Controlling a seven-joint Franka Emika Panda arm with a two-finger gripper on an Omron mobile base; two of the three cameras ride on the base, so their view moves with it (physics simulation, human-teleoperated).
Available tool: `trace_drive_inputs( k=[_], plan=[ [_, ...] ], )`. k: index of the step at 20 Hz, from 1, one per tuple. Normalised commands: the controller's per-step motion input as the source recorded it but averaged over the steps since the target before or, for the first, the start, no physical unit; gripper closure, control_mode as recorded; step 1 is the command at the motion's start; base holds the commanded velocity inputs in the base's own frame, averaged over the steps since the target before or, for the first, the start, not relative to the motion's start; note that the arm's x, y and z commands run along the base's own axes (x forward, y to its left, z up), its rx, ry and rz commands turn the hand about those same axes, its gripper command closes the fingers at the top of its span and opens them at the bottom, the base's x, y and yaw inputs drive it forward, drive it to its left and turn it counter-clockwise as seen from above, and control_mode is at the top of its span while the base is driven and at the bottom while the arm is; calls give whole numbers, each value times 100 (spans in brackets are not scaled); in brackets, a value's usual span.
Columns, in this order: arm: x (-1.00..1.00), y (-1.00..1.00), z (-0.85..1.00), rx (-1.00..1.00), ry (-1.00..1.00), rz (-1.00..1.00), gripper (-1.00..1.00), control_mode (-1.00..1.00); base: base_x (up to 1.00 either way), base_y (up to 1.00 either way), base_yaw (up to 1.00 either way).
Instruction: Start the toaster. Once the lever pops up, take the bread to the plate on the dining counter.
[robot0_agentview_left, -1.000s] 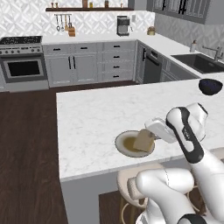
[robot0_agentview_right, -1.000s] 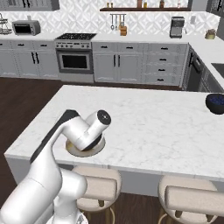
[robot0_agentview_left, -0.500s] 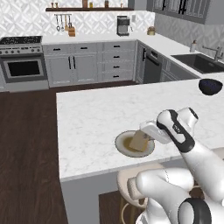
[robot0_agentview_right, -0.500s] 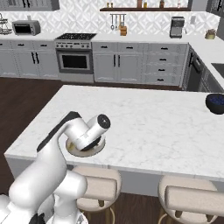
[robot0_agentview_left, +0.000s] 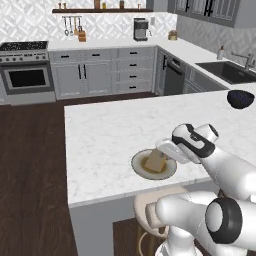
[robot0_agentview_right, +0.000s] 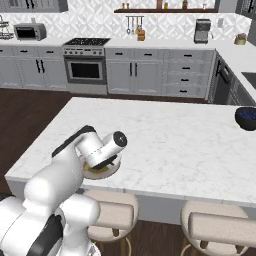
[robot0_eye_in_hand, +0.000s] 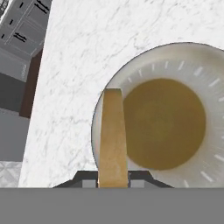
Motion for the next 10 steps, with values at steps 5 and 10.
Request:
trace_drive_inputs(
  k=[5,10],
  plan=[
    [11,0,-18,0,0,0,100,-100,0,0,0],
    [12,0,-13,0,0,0,100,-100,0,0,0]
  ],
)
